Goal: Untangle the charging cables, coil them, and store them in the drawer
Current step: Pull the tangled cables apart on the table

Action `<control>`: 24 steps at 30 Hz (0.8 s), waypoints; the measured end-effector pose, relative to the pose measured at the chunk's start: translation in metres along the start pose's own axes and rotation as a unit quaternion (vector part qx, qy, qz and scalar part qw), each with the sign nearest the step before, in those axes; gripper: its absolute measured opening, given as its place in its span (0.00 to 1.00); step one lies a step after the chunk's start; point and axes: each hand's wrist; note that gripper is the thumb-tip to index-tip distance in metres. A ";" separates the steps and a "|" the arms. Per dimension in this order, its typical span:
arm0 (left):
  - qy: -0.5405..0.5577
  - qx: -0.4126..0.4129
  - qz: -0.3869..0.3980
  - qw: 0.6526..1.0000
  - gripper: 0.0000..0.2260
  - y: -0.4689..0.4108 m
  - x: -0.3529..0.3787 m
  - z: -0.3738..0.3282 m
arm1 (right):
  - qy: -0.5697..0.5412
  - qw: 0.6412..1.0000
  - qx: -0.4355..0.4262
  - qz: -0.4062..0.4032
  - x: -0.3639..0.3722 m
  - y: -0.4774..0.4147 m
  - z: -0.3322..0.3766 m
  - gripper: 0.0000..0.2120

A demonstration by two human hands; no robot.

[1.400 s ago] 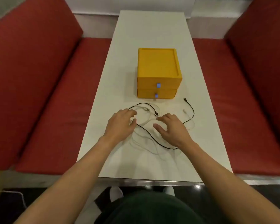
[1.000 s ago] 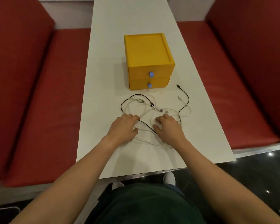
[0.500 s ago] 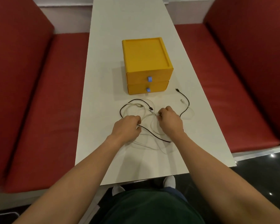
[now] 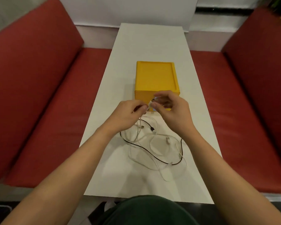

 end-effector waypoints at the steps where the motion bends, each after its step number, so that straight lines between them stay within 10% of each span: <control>1: 0.046 -0.012 0.014 0.999 0.08 0.002 -0.008 -0.004 | -0.036 0.999 0.007 -0.018 0.003 -0.005 0.006 0.13; 8: 0.223 -0.020 -0.078 0.972 0.04 0.009 -0.042 -0.022 | -0.239 0.966 0.093 0.041 0.038 -0.019 0.020 0.18; 20: 0.543 0.035 -0.224 0.809 0.05 0.030 -0.122 -0.041 | -0.056 0.966 0.072 0.242 0.041 0.002 0.007 0.16; 24: 0.477 -0.026 -0.270 0.836 0.07 0.029 -0.144 -0.007 | -0.126 0.969 0.080 0.199 0.016 -0.003 0.010 0.13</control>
Point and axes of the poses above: each hand's wrist, its own y-axis away from the middle knuckle, its own x-axis out of the palm, z = x × y, and after that the axes turned 12 degrees about -x, right-handed
